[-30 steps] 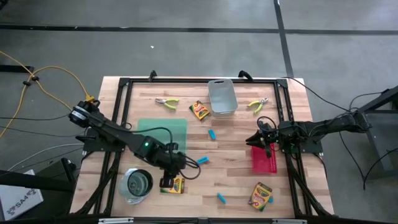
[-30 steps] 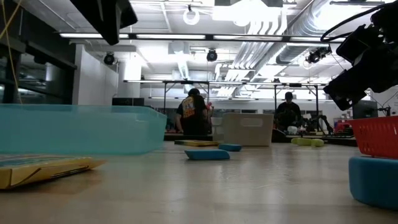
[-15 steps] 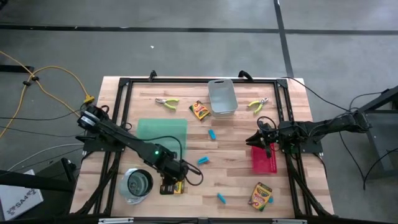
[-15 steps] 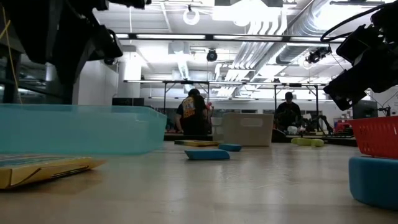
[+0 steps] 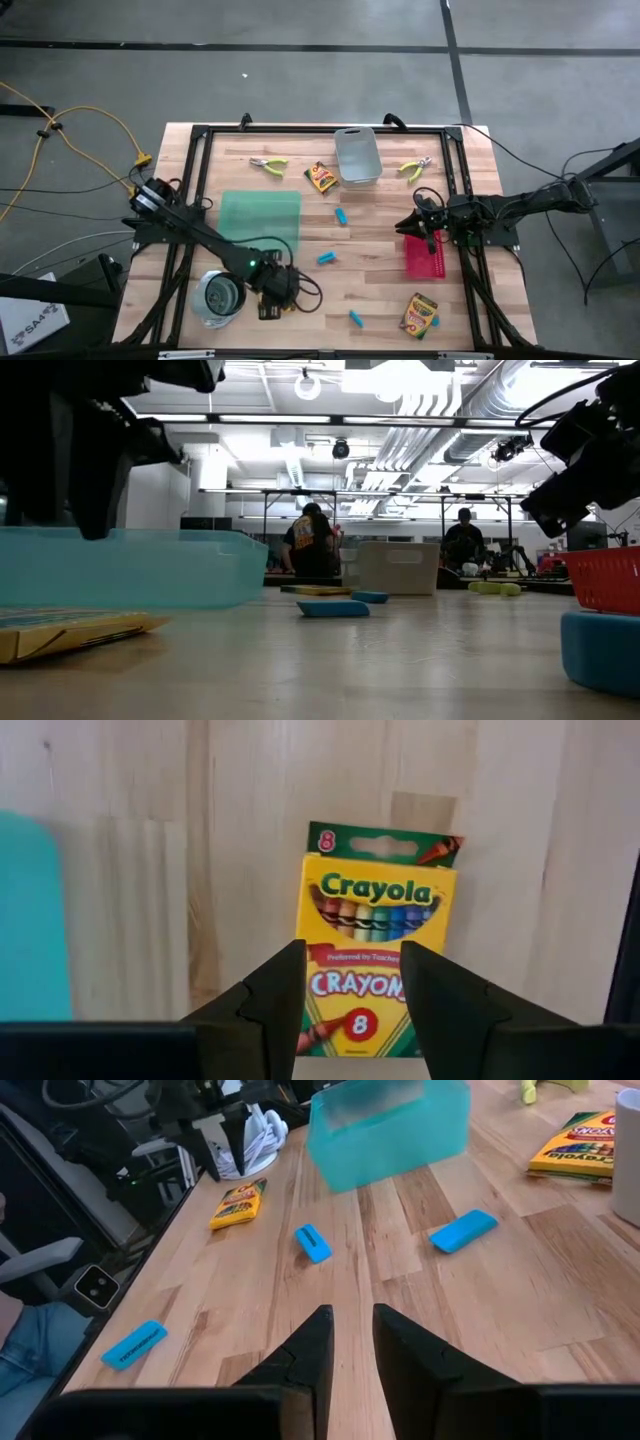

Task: Pick & Place School Supplies
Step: Put the crayon box into the green bin

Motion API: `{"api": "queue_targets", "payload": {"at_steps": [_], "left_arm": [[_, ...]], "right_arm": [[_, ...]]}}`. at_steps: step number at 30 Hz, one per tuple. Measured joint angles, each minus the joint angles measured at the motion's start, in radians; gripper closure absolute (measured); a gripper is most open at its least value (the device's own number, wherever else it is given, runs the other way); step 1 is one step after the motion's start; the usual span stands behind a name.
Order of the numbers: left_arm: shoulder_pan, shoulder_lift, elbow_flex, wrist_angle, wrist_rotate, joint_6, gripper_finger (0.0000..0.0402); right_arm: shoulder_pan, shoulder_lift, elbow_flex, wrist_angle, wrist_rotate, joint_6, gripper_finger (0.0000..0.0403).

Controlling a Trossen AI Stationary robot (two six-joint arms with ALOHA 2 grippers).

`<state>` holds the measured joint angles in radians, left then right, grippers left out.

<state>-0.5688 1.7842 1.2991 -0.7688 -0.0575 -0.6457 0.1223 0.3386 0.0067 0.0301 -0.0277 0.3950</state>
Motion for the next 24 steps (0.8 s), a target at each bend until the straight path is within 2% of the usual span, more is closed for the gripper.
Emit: {"api": "queue_targets", "payload": {"at_steps": [9,24], "left_arm": [[-0.025,0.061,0.0,0.024,0.01,-0.044,0.0243],[-0.029,0.063,0.0,0.021,0.004,-0.051,0.0243]], "right_arm": [[0.0,0.001,0.0,0.0,0.0,0.0,0.0337],[0.0,0.001,0.0,0.001,0.0,0.0,0.0337]]}}
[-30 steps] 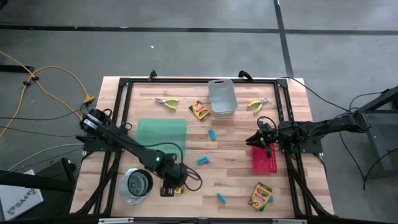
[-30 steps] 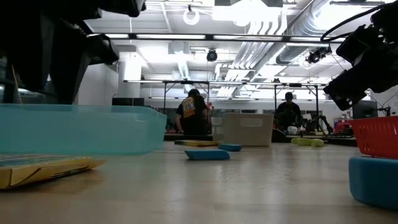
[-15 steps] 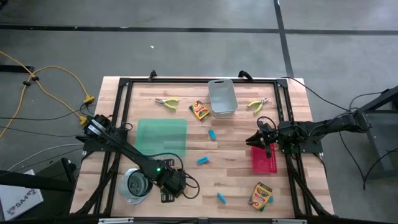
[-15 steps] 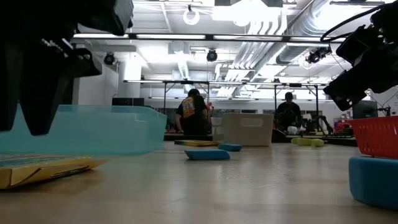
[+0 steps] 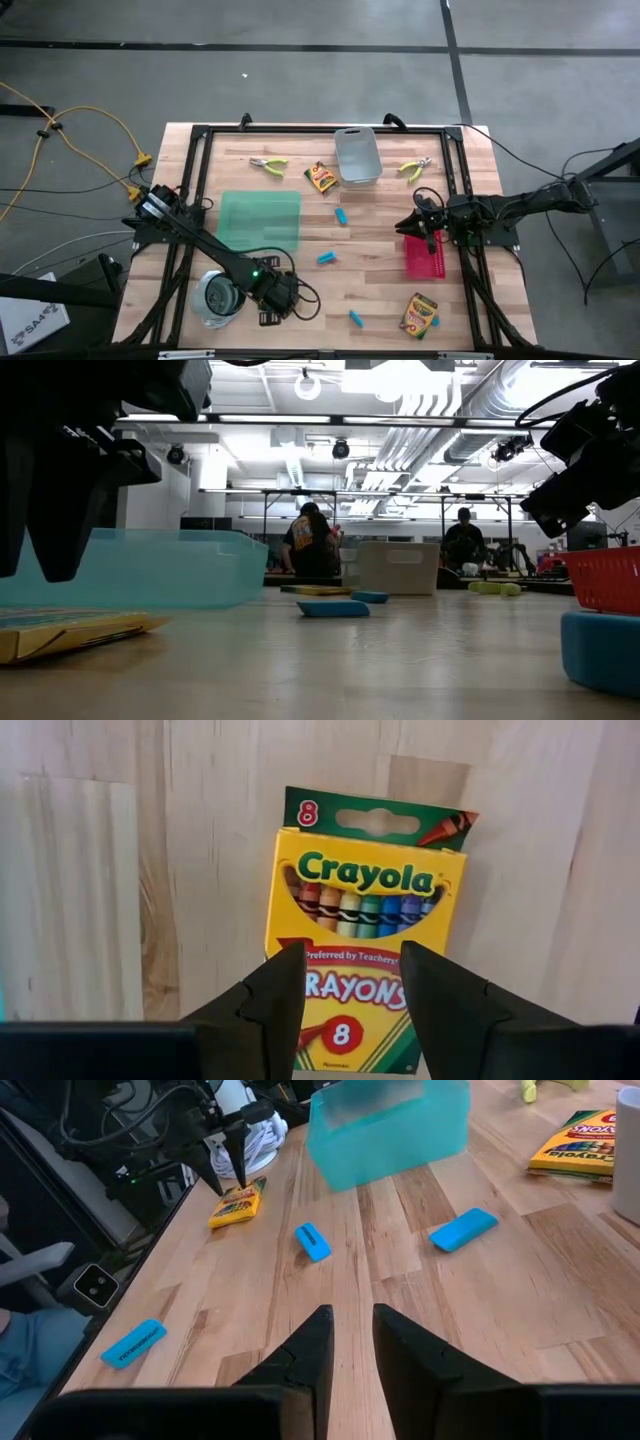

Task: Pick & Place School Supplies
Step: Put the crayon box into the green bin

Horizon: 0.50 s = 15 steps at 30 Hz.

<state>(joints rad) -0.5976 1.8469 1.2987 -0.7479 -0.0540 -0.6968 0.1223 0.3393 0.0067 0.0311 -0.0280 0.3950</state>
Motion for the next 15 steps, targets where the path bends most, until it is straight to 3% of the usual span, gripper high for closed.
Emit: {"api": "queue_targets", "payload": {"at_steps": [15], "left_arm": [[0.002,0.0,0.0,0.001,0.009,0.001,0.0243]], "right_arm": [[0.0,0.0,0.0,0.011,0.024,-0.003,0.0337]]}}
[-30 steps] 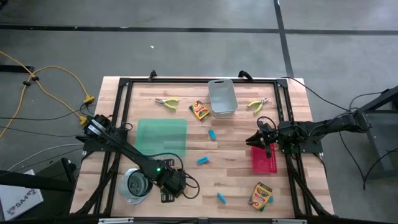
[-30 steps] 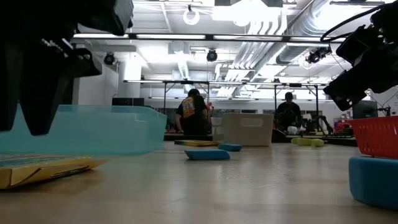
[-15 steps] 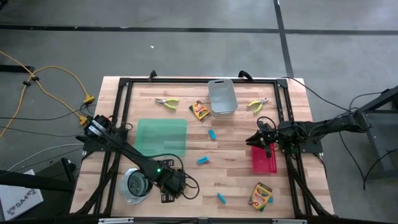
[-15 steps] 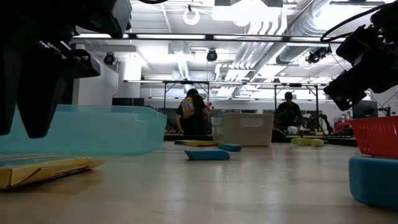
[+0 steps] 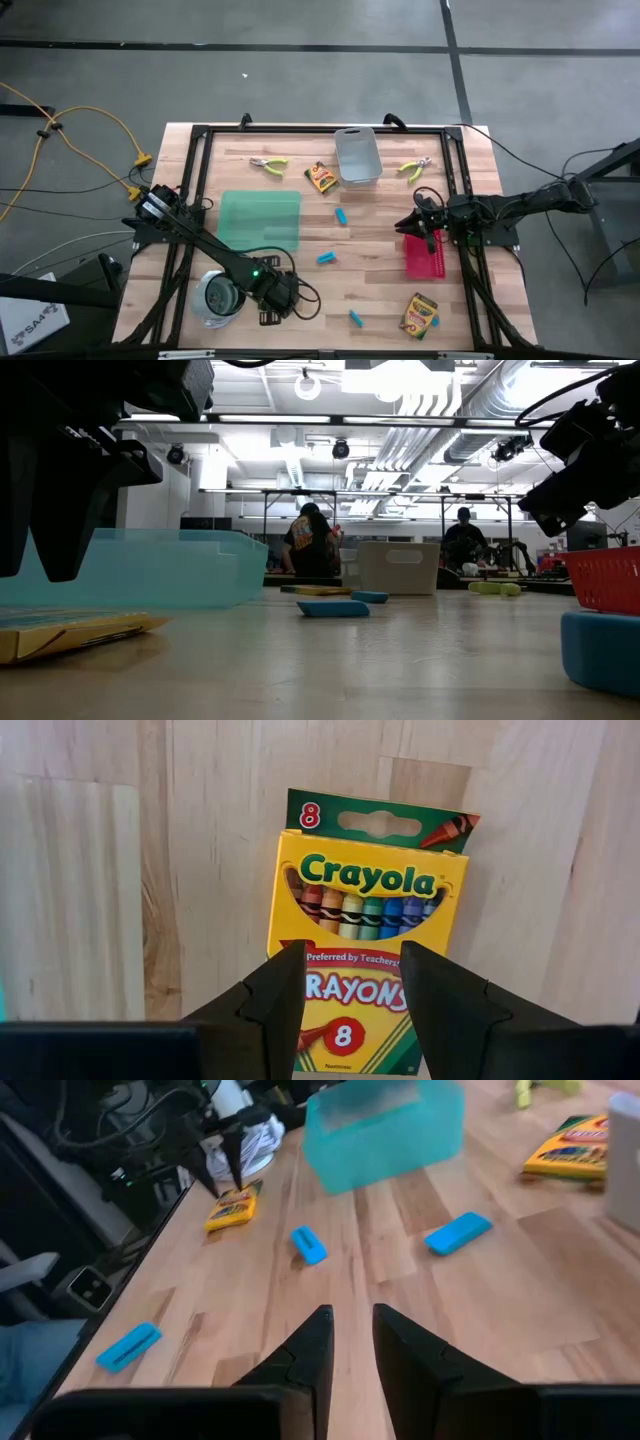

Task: Pick & Place School Supplies
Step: Put the crayon box into the green bin

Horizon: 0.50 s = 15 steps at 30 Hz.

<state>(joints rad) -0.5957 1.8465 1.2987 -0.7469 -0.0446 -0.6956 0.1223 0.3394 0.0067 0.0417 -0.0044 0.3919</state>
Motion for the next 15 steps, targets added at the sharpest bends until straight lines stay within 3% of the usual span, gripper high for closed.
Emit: {"api": "queue_targets", "payload": {"at_steps": [7,15], "left_arm": [[0.0,0.0,0.0,0.035,0.009,-0.001,0.0243],[-0.004,-0.001,0.0,0.044,0.014,-0.01,0.0243]], "right_arm": [[0.0,0.0,0.0,0.015,0.022,0.134,0.0337],[0.0,0.0,0.0,0.044,0.029,0.161,0.0337]]}}
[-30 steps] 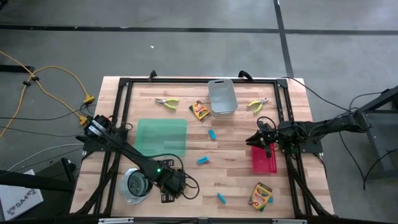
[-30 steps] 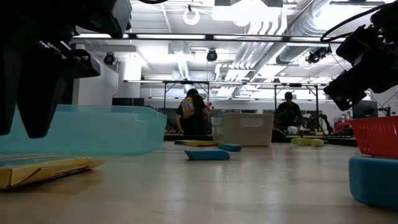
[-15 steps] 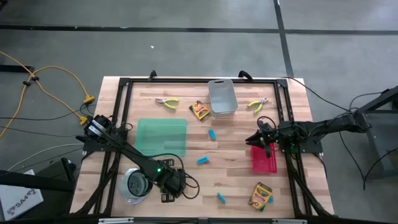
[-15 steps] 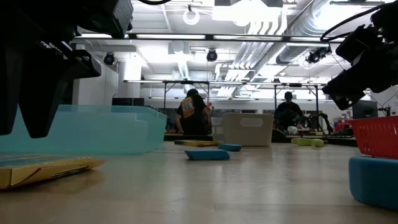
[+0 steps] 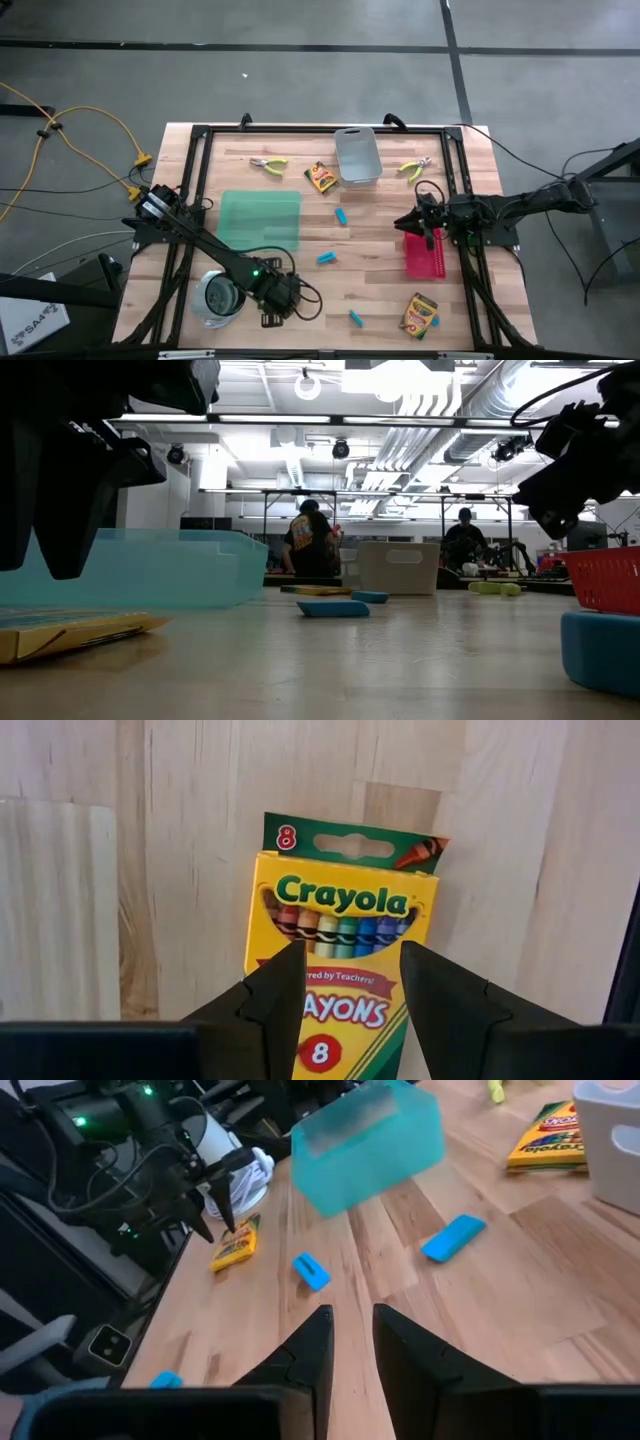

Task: Pick & Place School Supplies
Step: Put the crayon box into the green bin

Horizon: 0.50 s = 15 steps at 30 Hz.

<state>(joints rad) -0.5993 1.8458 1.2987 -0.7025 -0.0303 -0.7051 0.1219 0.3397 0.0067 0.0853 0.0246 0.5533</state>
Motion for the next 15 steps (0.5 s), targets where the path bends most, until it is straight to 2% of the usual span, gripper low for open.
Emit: {"api": "queue_targets", "payload": {"at_steps": [5,15], "left_arm": [[-0.01,0.0,0.0,-0.001,0.026,-0.005,0.0243],[-0.029,0.0,-0.024,-0.009,-0.03,-0.004,0.0243]], "right_arm": [[0.0,0.0,0.0,0.075,-0.006,0.004,0.0337],[0.001,0.0,0.0,0.135,-0.028,0.002,0.0337]]}}
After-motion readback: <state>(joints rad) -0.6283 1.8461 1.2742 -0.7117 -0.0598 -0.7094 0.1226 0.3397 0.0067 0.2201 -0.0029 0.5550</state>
